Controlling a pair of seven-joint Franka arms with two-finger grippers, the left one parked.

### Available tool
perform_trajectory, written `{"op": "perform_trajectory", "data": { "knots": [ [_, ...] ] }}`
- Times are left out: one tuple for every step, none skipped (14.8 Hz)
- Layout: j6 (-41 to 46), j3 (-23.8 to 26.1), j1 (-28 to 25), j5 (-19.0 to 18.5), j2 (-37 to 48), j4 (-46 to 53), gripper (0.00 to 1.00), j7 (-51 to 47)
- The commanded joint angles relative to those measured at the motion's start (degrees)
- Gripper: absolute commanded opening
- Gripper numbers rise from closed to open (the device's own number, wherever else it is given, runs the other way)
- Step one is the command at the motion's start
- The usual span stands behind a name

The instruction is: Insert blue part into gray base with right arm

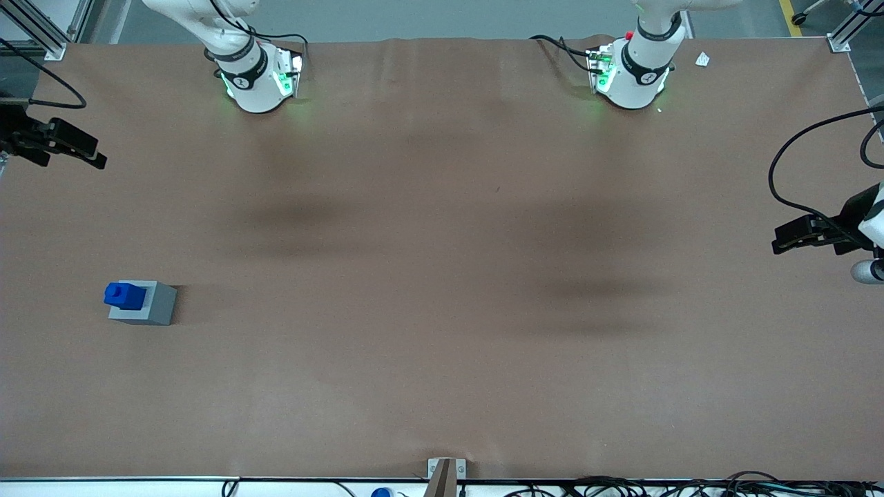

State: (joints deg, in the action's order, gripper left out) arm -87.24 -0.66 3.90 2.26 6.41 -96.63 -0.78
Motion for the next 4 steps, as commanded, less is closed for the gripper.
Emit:
{"op": "perform_trajectory", "data": {
  "knots": [
    [0.22, -0.14, -0.56, 0.2, 1.24, 0.3, 1.0, -1.59],
    [0.4, -0.14, -0.64, 0.2, 1.24, 0.65, 1.0, -1.6],
    [0.49, -0.14, -0.82, -0.32, 1.15, 1.09, 1.0, -1.42],
    [0.66, -0.14, -1.17, -0.32, 1.15, 1.36, 1.0, -1.51]
  ]
}}
